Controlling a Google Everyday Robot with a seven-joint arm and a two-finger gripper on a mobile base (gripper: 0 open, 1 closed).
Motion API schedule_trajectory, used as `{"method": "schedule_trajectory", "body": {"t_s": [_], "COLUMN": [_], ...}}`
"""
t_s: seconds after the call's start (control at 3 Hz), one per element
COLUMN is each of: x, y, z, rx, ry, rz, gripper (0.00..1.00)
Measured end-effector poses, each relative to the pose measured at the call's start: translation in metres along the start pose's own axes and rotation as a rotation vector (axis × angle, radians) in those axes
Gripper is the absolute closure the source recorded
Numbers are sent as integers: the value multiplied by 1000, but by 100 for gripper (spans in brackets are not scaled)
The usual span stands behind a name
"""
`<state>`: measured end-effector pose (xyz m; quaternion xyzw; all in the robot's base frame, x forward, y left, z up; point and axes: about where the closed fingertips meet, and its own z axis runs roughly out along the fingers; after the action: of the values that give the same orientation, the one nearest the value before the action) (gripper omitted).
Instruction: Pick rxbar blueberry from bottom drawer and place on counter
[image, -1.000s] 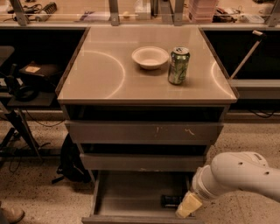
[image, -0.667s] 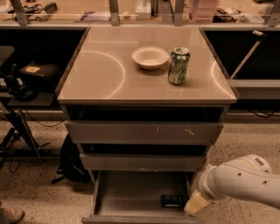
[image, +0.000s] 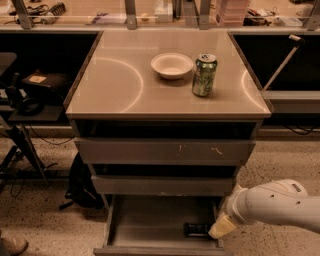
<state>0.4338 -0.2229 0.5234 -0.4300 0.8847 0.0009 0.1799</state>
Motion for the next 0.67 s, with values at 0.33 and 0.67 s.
{"method": "schedule_trajectory", "body": {"t_s": [0.33,0.67], "x": [6,27], "y": [-35,-67], "z": [42,97], "rx": [21,37], "ry": [-85,-109], "rz": [85,184], "gripper": [0,0]}}
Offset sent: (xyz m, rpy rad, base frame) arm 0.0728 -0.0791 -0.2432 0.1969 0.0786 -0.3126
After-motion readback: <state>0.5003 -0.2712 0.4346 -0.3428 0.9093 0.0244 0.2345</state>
